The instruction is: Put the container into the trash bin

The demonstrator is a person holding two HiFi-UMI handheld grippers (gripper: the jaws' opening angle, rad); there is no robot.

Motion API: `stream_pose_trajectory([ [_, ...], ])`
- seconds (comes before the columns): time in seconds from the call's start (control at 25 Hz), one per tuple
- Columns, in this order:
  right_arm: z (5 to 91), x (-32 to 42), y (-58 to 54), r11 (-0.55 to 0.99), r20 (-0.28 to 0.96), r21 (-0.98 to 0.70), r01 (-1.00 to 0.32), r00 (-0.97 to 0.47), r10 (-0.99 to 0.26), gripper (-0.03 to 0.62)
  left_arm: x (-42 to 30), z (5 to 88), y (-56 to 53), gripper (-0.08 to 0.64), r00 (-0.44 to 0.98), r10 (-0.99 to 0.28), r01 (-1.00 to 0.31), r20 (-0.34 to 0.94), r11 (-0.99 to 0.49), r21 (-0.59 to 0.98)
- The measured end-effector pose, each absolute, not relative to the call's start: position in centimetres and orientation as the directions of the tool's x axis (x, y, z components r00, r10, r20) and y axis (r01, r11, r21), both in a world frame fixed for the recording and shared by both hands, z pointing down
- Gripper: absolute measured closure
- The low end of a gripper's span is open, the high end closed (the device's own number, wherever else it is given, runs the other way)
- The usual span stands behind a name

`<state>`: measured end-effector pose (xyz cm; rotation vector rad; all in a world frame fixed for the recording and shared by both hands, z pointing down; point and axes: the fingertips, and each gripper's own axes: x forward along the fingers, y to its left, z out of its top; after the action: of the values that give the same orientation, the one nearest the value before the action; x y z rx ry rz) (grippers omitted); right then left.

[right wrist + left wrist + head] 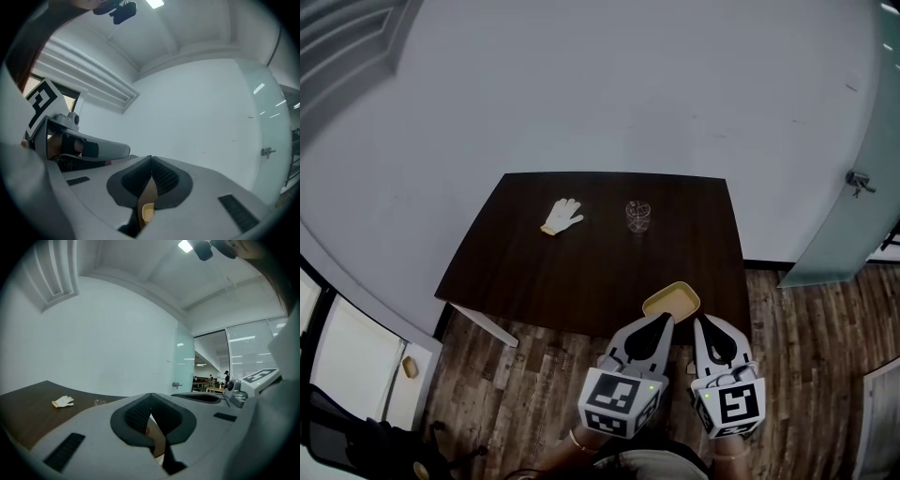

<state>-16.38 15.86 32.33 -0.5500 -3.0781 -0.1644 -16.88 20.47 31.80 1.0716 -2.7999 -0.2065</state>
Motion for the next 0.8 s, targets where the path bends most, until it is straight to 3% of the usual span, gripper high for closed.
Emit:
stream_pose_trajectory([
  [0.48,37.5,-23.5,11.9,0.929,0.168,0.120,0.351,-0.929,0.329,0.580,-23.6,34.3,17.9,0.545,-0.743,-0.661,-0.638,0.108,0.748,0.186],
  [0.8,40.5,-29.5,9.5,0.906,0.247,0.101,0.411,-0.893,0.377,0.544,-29.3,35.0,15.6,0.543,-0.776,-0.620,-0.597,0.116,0.781,0.184],
])
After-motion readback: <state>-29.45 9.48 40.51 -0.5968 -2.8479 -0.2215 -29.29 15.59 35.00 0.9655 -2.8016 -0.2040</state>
